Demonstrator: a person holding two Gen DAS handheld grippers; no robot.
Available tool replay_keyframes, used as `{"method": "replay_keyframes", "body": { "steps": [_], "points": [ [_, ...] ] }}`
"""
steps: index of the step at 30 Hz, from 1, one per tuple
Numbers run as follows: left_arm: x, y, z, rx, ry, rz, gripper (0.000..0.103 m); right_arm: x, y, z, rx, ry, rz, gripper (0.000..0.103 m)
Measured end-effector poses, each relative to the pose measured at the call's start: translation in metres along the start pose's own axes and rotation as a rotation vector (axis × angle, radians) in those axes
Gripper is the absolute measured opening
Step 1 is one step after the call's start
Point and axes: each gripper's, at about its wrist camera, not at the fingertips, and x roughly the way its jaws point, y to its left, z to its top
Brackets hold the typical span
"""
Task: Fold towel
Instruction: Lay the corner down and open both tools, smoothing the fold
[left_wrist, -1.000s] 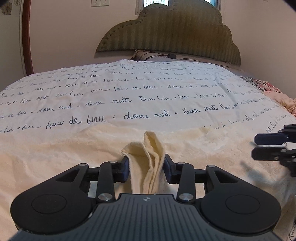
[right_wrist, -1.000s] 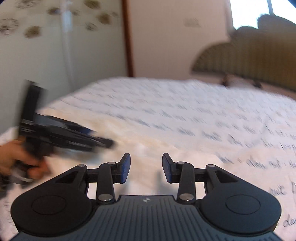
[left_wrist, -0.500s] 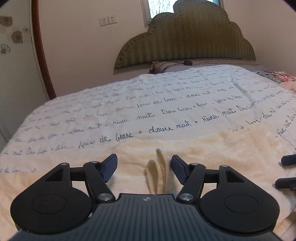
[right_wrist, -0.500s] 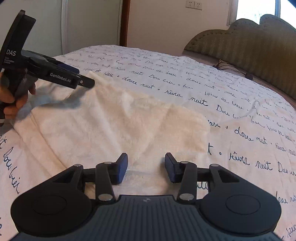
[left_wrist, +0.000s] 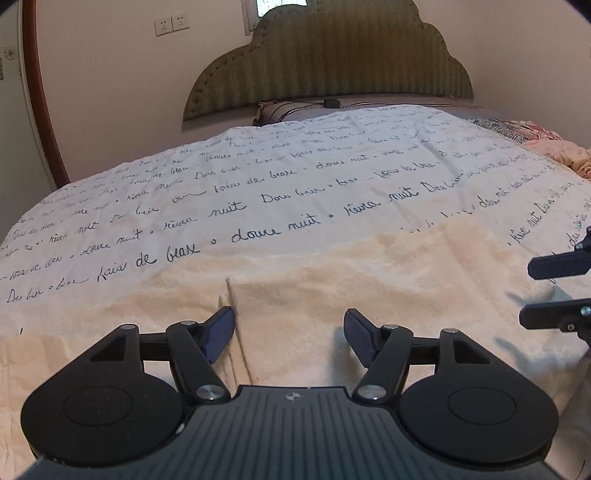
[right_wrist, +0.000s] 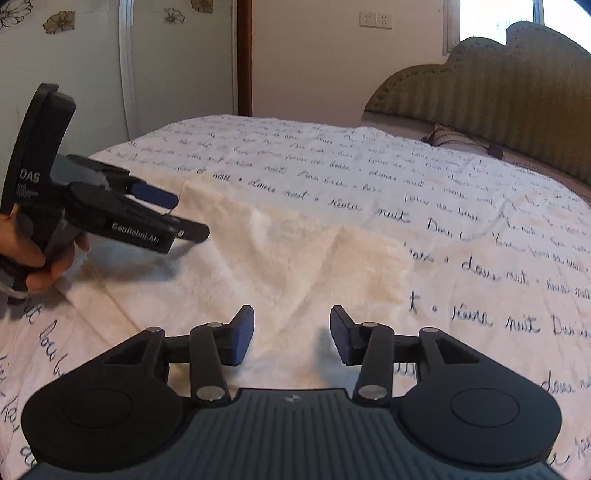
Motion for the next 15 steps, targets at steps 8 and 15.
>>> {"method": "replay_keyframes", "body": {
  "steps": [8,15],
  "points": [
    [-0.002,0.037,-0.01,-0.178,0.04,0.034,0.072,0.029,0.017,0.001,-0.071,0.056,-0.044,0.049],
    [-0.017,0.046,-0.031,-0.162,0.077,0.084,0.082,0.03,0.067,0.011,-0.08,-0.004,0.126,0.049]
  ]
}}
